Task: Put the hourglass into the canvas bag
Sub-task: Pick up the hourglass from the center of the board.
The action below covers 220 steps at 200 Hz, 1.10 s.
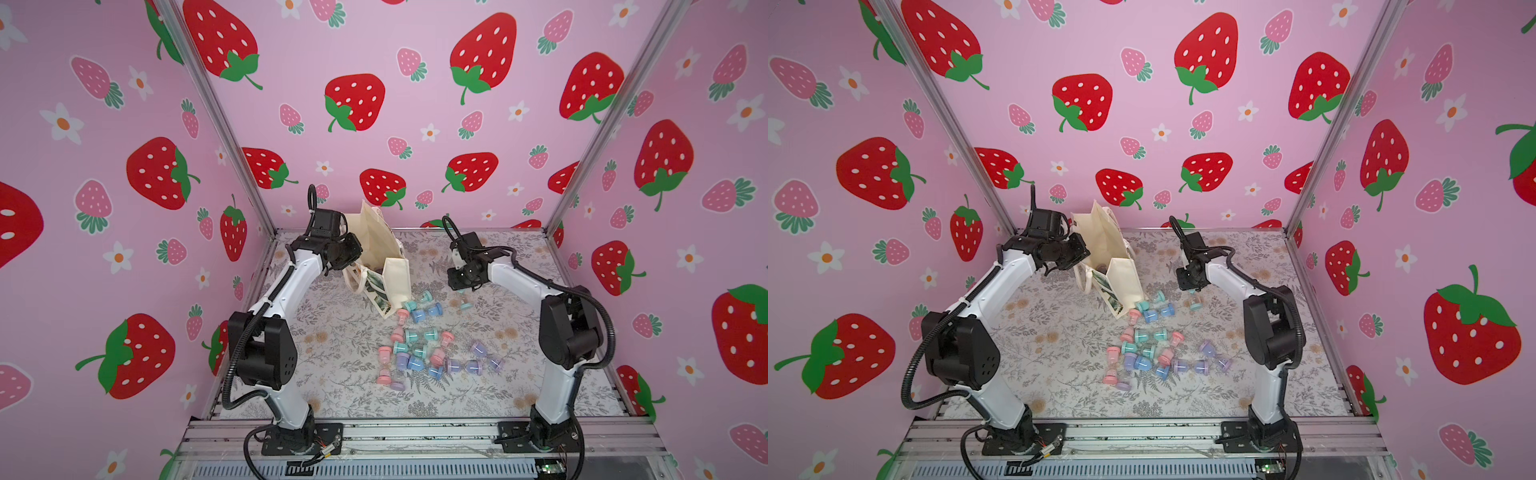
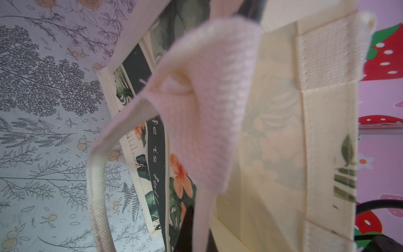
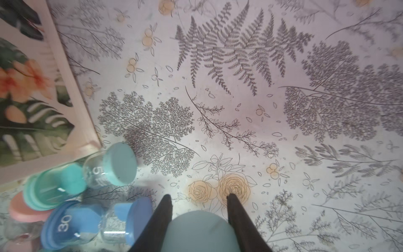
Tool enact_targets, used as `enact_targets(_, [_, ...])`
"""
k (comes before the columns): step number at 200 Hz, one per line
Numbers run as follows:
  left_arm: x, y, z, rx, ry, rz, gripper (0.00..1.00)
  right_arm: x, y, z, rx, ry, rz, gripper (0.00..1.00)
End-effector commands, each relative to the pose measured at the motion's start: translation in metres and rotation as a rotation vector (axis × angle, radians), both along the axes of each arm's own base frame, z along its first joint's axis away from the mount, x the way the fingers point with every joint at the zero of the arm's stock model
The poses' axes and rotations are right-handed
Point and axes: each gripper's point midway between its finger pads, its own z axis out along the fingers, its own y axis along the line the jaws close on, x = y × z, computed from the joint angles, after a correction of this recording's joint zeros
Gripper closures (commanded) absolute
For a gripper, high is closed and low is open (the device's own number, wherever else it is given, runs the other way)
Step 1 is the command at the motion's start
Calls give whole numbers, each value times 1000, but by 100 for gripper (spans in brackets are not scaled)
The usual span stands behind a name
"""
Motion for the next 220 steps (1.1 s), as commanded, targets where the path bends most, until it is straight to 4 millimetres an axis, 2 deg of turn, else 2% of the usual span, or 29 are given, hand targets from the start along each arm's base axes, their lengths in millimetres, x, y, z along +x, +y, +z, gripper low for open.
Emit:
enact_targets(1, [-17,-12,15,-30,-34,-95,100,-1,18,59,88,-94,-4,76])
enact_targets(38, [-21,-26,12,-54,-15,-139,100,-4,49,130,180,-230,16,77])
enact_targets(69, [-21,-38,18,-43,-39,-168,100,-9,80,184,255,-341,51,77])
enact_targets(84, [-21,-42,16,-46,-27,-174,100,-8,95,203,287,-372,73,77])
enact_targets(104, [-23,-49,15,-73,-27,-184,100,-5,111,219,312,-401,88,77])
enact_targets(153, [-25,-71,17,-79,-42,-234,100,-4,155,245,398,-448,139,77])
enact_targets(173, [-23,-74,16,-77,-39,-234,100,0,170,247,420,-466,149,77])
enact_targets(201, [-19,-73,17,-79,-49,-219,100,10,193,231,427,-441,171,77])
enact_targets(220, [-18,-74,17,-84,-48,-220,100,16,207,211,406,-410,188,77])
